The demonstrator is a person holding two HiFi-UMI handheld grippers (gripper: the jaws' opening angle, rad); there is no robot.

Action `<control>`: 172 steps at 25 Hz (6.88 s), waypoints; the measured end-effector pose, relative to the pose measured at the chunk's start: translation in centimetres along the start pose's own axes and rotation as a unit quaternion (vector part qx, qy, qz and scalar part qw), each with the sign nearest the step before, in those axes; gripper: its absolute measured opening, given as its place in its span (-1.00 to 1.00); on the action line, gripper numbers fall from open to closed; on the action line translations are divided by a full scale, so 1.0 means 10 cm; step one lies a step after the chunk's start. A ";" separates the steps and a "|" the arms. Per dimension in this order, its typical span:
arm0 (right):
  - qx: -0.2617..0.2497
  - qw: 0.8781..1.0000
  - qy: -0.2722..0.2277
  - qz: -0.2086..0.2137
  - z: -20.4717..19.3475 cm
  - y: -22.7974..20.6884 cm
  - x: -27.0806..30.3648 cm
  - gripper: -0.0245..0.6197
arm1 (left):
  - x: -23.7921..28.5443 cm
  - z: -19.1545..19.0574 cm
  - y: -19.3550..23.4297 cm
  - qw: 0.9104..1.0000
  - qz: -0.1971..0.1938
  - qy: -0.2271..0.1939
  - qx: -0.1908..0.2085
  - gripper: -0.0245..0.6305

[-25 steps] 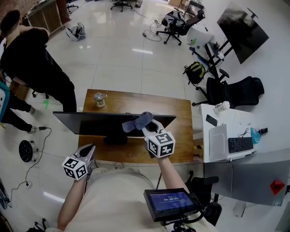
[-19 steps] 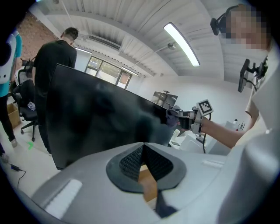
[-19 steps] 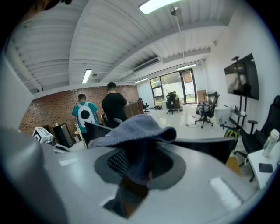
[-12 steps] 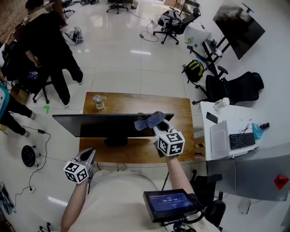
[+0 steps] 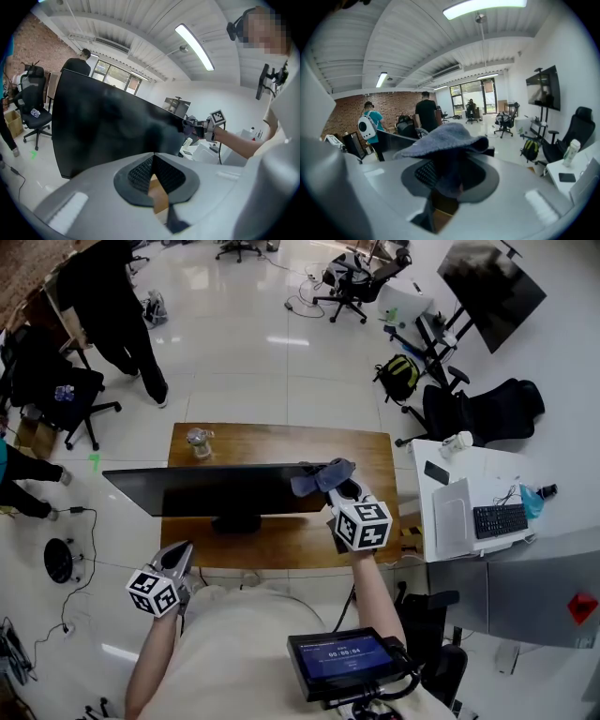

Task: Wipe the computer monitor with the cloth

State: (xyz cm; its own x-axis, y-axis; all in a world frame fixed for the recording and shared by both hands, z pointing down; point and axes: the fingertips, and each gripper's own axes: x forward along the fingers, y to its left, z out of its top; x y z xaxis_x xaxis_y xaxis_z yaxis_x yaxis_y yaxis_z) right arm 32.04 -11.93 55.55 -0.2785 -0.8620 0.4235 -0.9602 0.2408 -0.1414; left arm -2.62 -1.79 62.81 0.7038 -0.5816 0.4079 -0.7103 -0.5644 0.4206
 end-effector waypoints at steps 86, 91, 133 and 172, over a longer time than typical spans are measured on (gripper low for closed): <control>0.066 0.973 0.210 -0.064 -2.82 -0.73 0.69 -0.63 | 0.15 -0.03 0.29 0.998 0.052 0.024 -0.004 -0.92; 0.059 0.969 0.233 -0.062 -3.08 -0.76 0.78 -0.63 | 0.04 -0.09 0.32 0.998 0.059 0.021 -0.014 -0.92; 0.110 0.944 0.285 -0.124 -3.47 -0.66 0.92 -0.64 | 0.00 -0.38 0.72 0.998 0.051 0.020 -0.032 -0.92; 0.111 0.937 0.304 -0.134 -3.33 0.83 1.46 -0.65 | -0.93 0.00 2.01 0.999 0.040 0.019 -0.026 -0.92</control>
State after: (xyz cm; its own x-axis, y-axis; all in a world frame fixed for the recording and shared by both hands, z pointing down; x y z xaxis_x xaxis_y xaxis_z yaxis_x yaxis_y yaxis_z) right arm 19.33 -7.65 90.35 -0.0521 -0.4491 0.8919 -0.9882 -0.1054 -0.1108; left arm -23.45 -7.72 67.51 0.6463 -0.5998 0.4718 -0.7626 -0.4859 0.4270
